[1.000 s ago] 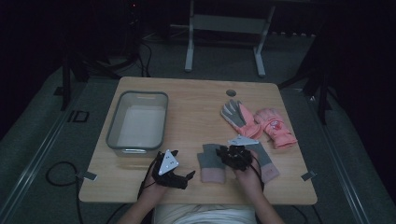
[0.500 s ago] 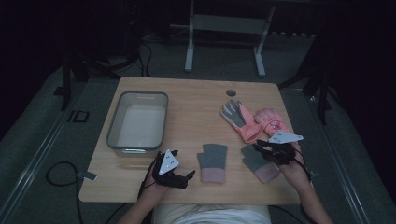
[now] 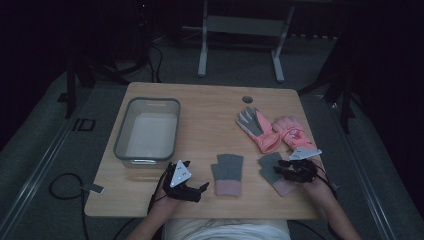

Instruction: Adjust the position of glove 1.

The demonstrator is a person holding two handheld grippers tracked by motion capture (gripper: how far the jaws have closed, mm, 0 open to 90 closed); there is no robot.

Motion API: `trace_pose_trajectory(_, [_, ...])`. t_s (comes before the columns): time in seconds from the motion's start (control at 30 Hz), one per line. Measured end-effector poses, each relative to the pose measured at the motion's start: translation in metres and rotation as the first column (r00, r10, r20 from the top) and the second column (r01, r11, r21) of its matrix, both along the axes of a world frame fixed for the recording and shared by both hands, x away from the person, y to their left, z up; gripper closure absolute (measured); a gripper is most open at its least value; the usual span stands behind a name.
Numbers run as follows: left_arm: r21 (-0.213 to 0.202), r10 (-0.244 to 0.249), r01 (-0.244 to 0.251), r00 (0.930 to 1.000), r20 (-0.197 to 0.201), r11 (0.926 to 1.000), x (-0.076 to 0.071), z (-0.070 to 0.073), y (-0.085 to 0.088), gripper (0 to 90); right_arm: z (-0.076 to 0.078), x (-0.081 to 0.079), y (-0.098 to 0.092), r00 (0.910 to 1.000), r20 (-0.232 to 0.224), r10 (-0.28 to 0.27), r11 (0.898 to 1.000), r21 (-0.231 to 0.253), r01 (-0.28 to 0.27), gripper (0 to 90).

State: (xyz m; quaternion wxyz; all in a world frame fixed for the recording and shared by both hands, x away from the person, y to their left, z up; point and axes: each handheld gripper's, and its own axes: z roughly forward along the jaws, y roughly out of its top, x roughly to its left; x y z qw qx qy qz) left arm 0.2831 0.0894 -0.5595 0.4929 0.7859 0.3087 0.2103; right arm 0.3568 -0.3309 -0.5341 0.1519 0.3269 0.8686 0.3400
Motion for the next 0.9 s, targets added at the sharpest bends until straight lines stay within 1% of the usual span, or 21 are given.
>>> trace_pose_trajectory(0.1, [0.0, 0.0, 0.0, 1.0, 0.001, 1.0, 0.0, 0.0, 0.0, 0.7, -0.007, 0.006, 0.001, 0.9993, -0.034, 0.017, 1.0, -0.008, -0.018, 62.8])
trace_pose_trajectory(0.17, [0.002, -0.001, 0.001, 1.0, 0.003, 1.0, 0.0, 0.0, 0.0, 0.7, -0.008, 0.008, 0.001, 0.9989, -0.042, 0.022, 1.0, -0.003, -0.022, 65.8])
trace_pose_trajectory(0.23, [0.004, -0.002, 0.002, 1.0, 0.003, 1.0, 0.0, 0.0, 0.0, 0.7, -0.008, 0.007, 0.002, 0.9987, -0.048, 0.019, 1.0, -0.014, -0.02, 74.6])
trace_pose_trajectory(0.3, [0.006, -0.003, 0.003, 1.0, 0.003, 1.0, 0.0, 0.0, 0.0, 0.7, -0.008, 0.004, 0.006, 0.9994, -0.023, 0.025, 0.999, -0.038, -0.026, 82.6])
trace_pose_trajectory(0.37, [0.005, -0.002, 0.002, 1.0, 0.002, 1.0, 0.0, 0.0, 0.0, 0.7, -0.008, 0.0, 0.01, 0.9999, -0.011, 0.0, 0.998, -0.057, -0.001, 84.7])
trace_pose_trajectory(0.4, [0.004, -0.001, 0.001, 1.0, 0.002, 1.0, 0.0, 0.0, 0.0, 0.7, -0.007, -0.001, 0.012, 0.9997, -0.012, -0.019, 0.998, -0.06, 0.018, 85.4])
trace_pose_trajectory(0.43, [0.004, -0.001, 0.001, 1.0, 0.002, 1.0, 0.0, 0.0, 0.0, 0.7, -0.007, -0.001, 0.012, 0.9997, -0.012, -0.019, 0.998, -0.06, 0.018, 85.4])
trace_pose_trajectory(0.47, [0.002, 0.001, -0.001, 1.0, 0.004, 1.0, -0.001, 0.0, 0.0, 0.7, -0.005, -0.002, 0.014, 0.9988, -0.017, -0.045, 0.997, -0.066, 0.044, 85.9])
trace_pose_trajectory(0.5, [0.002, 0.002, -0.002, 1.0, 0.005, 1.0, -0.001, 0.0, 0.0, 0.7, 0.002, -0.01, 0.021, 0.9984, -0.012, -0.056, 0.997, -0.05, 0.055, 86.1])
trace_pose_trajectory(0.57, [0.003, 0.003, -0.003, 1.0, 0.005, 1.0, -0.001, 0.0, 0.0, 0.7, 0.005, -0.012, 0.023, 0.9982, -0.009, -0.06, 0.997, -0.043, 0.059, 86.1])
trace_pose_trajectory(0.6, [0.004, 0.002, -0.002, 1.0, 0.004, 1.0, -0.001, 0.0, 0.0, 0.7, 0.014, -0.018, 0.028, 0.996, 0.0, -0.089, 0.996, -0.02, 0.089, 86.1])
trace_pose_trajectory(0.63, [0.005, 0.001, -0.001, 1.0, 0.003, 1.0, -0.001, 0.0, 0.0, 0.7, 0.028, -0.025, 0.035, 0.9911, 0.026, -0.13, 0.991, 0.01, 0.13, 86.1])
trace_pose_trajectory(0.67, [0.005, 0.001, -0.001, 1.0, 0.004, 1.0, -0.001, 0.0, 0.0, 0.7, 0.038, -0.03, 0.039, 0.9845, 0.042, -0.17, 0.985, 0.026, 0.169, 86.2])
trace_pose_trajectory(0.7, [0.005, 0.001, -0.001, 1.0, 0.005, 1.0, -0.001, 0.0, 0.0, 0.7, 0.045, -0.033, 0.04, 0.9802, 0.048, -0.192, 0.98, 0.053, 0.19, 86.2])
trace_pose_trajectory(0.73, [0.005, 0.002, -0.002, 1.0, 0.008, 1.0, -0.001, 0.0, 0.0, 0.7, 0.051, -0.036, 0.042, 0.9772, 0.047, -0.207, 0.976, 0.074, 0.203, 86.2])
trace_pose_trajectory(0.8, [0.007, 0.002, -0.002, 1.0, 0.008, 1.0, -0.001, 0.0, 0.0, 0.7, 0.057, -0.042, 0.046, 0.9675, 0.046, -0.249, 0.965, 0.093, 0.244, 86.2])
trace_pose_trajectory(0.83, [0.006, 0.003, -0.003, 1.0, 0.005, 1.0, -0.001, 0.0, 0.0, 0.7, 0.058, -0.044, 0.046, 0.9588, 0.043, -0.281, 0.956, 0.105, 0.275, 86.2])
trace_pose_trajectory(0.87, [0.008, 0.002, -0.002, 1.0, 0.002, 1.0, -0.001, 0.0, -0.001, 0.7, 0.057, -0.046, 0.046, 0.9473, 0.023, -0.319, 0.941, 0.129, 0.314, 86.2])
trace_pose_trajectory(0.9, [0.011, 0.001, -0.001, 1.0, 0.0, 0.9999, 0.0, 0.0, -0.001, 0.7, 0.055, -0.048, 0.044, 0.938, -0.013, -0.346, 0.925, 0.164, 0.344, 86.2])
